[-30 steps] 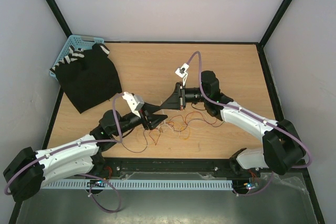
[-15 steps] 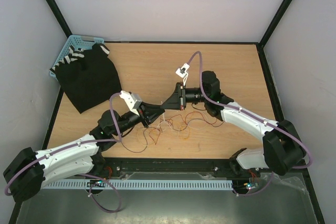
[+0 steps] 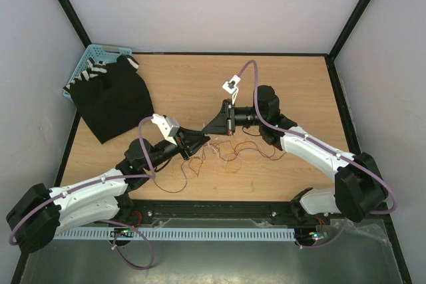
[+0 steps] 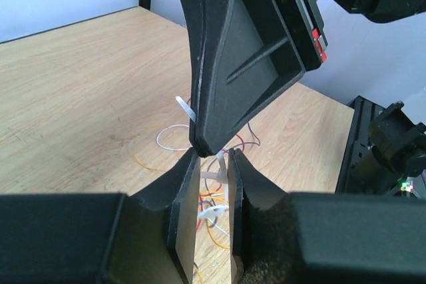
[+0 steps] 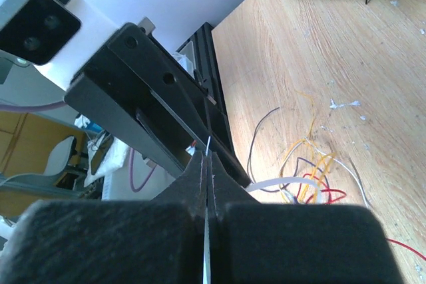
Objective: Zip-tie the wires
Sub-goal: Tie the cable at the center of the board.
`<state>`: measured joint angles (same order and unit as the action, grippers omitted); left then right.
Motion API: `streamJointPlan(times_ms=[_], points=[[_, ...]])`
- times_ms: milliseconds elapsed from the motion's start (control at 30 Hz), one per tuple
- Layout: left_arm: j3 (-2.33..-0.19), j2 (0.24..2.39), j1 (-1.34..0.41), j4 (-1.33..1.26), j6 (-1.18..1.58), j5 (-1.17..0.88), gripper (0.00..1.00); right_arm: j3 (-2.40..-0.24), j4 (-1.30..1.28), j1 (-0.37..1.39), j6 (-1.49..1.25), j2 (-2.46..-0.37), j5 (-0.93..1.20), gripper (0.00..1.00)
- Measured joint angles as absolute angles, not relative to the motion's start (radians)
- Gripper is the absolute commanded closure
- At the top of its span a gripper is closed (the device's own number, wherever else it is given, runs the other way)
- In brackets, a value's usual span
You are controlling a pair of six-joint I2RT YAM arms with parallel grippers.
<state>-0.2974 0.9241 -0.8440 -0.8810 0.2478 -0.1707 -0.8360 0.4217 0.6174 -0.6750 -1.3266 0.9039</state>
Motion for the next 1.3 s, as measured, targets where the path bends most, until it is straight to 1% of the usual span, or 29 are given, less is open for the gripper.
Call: streamJointPlan(times_ms=[67,200,267,300,400,433,500,567,600,667,800,900,1167,1300], points=[[-0.297,0.939,-0.845,-0.891,0.25,-0.184,0.75,-0.842,0.422,0.619,-0.677,-1.327,0.901,1.0],[-0.297,0.964,-0.854,-0.889,0.253,-0.217,0.83,-0.847,0.432,0.621,-0.678,-1.328,0.891,1.0],[-0.297,0.97,-0.853,-0.89,0.255,-0.224,0.84,-0.847,0.432,0.621,-0.678,-1.328,0.889,1.0],[-0.297,0.971,-0.853,-0.891,0.255,-0.225,0.82,-0.848,0.432,0.621,-0.678,-1.328,0.889,1.0],[-0.297,0.972,-0.853,-0.892,0.255,-0.228,0.72,-0.849,0.432,0.621,-0.678,-1.328,0.889,1.0],[-0.297,0.972,-0.854,-0.892,0.254,-0.229,0.66,-0.849,0.432,0.621,-0.678,-1.329,0.888,1.0],[-0.296,0.971,-0.853,-0.892,0.255,-0.228,0.51,-0.852,0.433,0.621,-0.678,-1.332,0.887,1.0],[-0.292,0.966,-0.852,-0.89,0.255,-0.228,0.41,-0.854,0.435,0.621,-0.678,-1.335,0.887,1.0],[-0.29,0.961,-0.851,-0.888,0.256,-0.228,0.38,-0.855,0.436,0.621,-0.678,-1.335,0.887,1.0],[-0.29,0.947,-0.845,-0.884,0.255,-0.228,0.35,-0.856,0.437,0.621,-0.677,-1.336,0.889,1.0],[-0.29,0.909,-0.836,-0.881,0.253,-0.228,0.34,-0.856,0.437,0.621,-0.677,-1.338,0.896,1.0],[-0.29,0.891,-0.831,-0.88,0.249,-0.232,0.39,-0.856,0.438,0.621,-0.677,-1.339,0.902,1.0],[-0.311,0.916,-0.823,-0.867,0.229,-0.264,0.68,-0.856,0.438,0.621,-0.681,-1.344,0.924,1.0],[-0.313,0.921,-0.819,-0.856,0.226,-0.266,0.76,-0.856,0.438,0.621,-0.681,-1.344,0.931,1.0]])
